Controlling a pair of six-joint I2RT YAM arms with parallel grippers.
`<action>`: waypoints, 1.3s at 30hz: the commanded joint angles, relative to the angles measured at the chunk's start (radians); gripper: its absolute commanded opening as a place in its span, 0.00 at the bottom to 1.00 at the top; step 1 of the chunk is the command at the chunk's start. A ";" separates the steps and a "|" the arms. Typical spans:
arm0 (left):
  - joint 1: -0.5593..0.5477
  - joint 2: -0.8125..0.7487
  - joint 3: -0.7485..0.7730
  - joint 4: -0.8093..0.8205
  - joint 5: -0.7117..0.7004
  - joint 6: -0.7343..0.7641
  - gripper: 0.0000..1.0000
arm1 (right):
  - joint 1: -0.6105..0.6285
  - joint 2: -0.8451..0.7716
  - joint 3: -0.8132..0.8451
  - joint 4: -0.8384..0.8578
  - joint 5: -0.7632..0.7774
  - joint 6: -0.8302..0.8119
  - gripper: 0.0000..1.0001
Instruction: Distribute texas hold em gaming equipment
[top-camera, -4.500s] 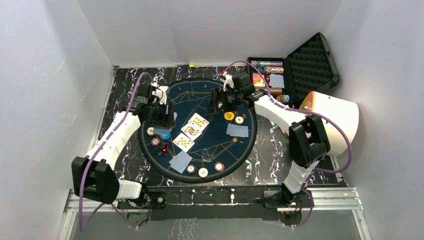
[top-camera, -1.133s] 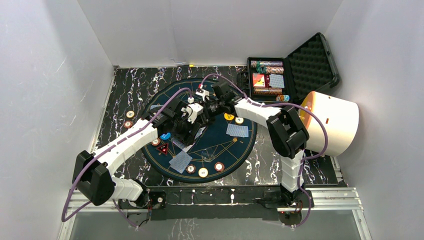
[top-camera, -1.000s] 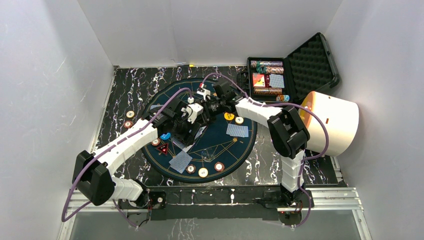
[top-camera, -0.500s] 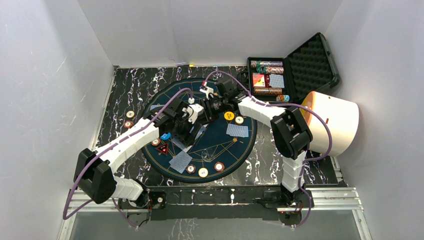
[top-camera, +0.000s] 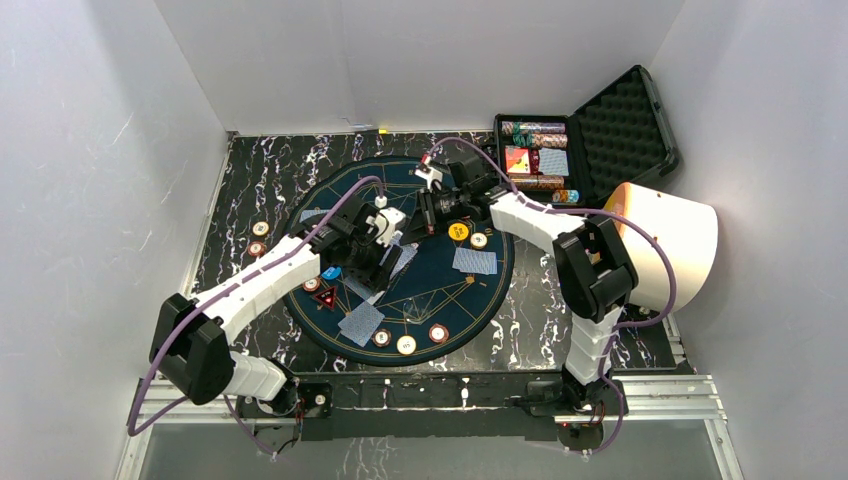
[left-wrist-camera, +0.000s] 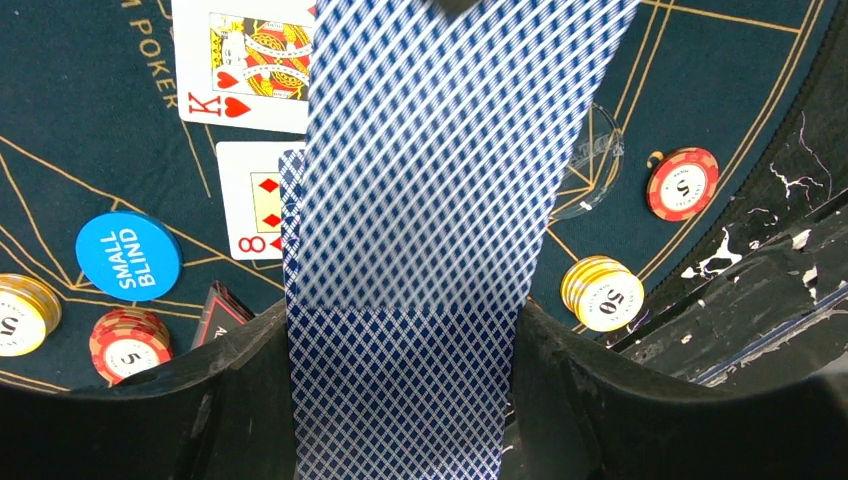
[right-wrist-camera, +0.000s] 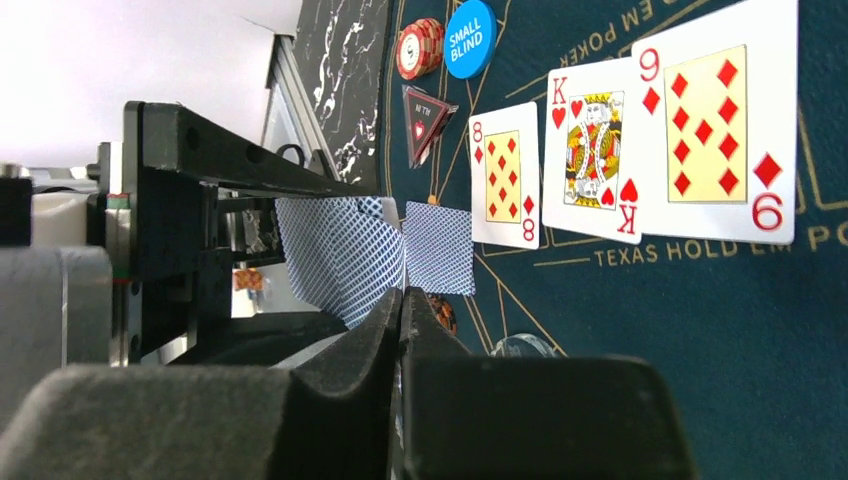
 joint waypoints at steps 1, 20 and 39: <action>0.006 -0.007 -0.016 0.004 -0.020 -0.021 0.00 | -0.044 -0.070 -0.056 0.112 -0.063 0.089 0.06; 0.176 -0.049 -0.035 -0.040 -0.034 -0.068 0.00 | -0.120 -0.179 -0.288 0.484 0.668 0.639 0.00; 0.176 -0.096 0.012 -0.079 -0.017 -0.059 0.00 | -0.003 0.093 -0.232 0.608 1.065 0.767 0.00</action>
